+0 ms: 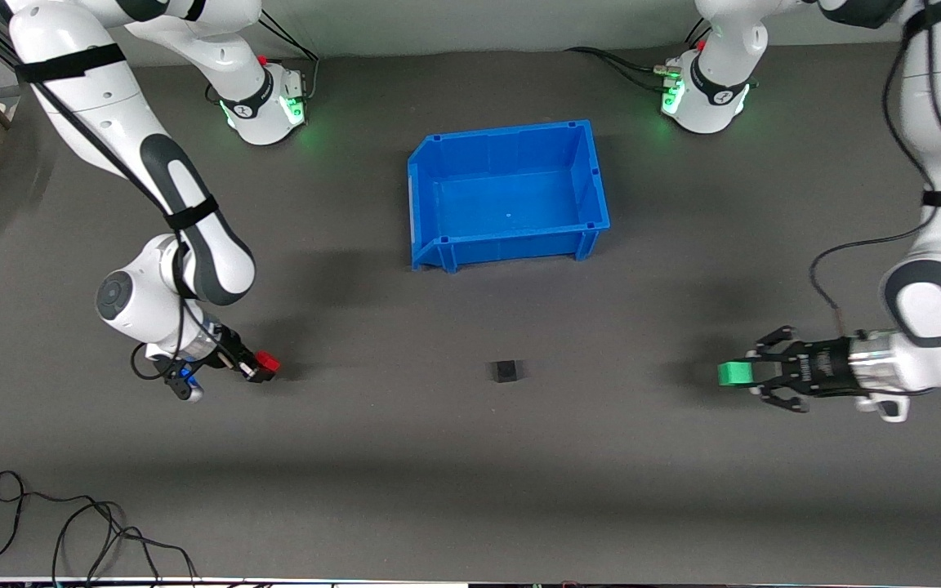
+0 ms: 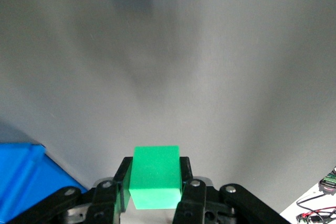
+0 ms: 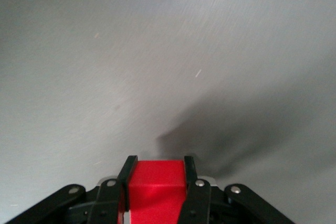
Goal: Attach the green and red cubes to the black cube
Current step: 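Grasp the red cube with the right gripper while the left gripper grasps green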
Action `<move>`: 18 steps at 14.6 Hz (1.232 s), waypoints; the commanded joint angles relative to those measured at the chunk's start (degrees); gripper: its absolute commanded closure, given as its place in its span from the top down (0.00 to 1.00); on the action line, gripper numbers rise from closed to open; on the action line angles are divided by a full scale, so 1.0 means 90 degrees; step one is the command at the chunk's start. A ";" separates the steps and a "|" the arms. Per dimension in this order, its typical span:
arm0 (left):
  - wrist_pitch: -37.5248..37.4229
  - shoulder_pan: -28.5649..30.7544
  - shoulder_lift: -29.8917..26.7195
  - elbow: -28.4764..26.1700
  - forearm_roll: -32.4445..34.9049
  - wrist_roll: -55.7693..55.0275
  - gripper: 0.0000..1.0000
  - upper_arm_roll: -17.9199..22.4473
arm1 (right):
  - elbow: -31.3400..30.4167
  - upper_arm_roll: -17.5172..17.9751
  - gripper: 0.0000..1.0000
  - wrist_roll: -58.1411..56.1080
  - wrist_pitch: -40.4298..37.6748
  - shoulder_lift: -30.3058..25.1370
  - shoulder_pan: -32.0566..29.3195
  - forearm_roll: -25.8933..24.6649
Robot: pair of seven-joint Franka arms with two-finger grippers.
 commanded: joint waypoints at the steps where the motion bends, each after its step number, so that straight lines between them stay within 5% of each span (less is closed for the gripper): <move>1: 0.0638 -0.0826 0.0013 0.0076 0.0034 -0.0970 0.07 0.0097 | 0.0299 -0.0081 0.00 0.2228 -0.0086 -0.0030 0.0830 0.0057; 3: 0.1058 -0.1295 0.0061 0.0085 0.0014 -0.1400 0.07 0.0097 | 0.0650 -0.0150 0.00 0.3617 -0.0368 0.0058 0.1145 -0.0216; 8: 0.2396 -0.2302 0.0315 0.0056 0.0004 -0.2446 0.07 0.0087 | 0.2261 -0.0121 0.00 0.6549 -0.2672 0.0361 0.1438 -0.1300; 11: 0.3138 -0.2722 0.0618 0.0036 0.0004 -0.2769 0.07 0.0087 | 0.2535 -0.0111 0.00 0.7653 -0.2743 0.0507 0.1809 -0.1301; 18: 0.3932 -0.3289 0.1058 0.0017 -0.0045 -0.2994 0.04 0.0087 | 0.4283 -0.0101 0.00 0.9949 -0.2704 0.1912 0.2649 -0.1243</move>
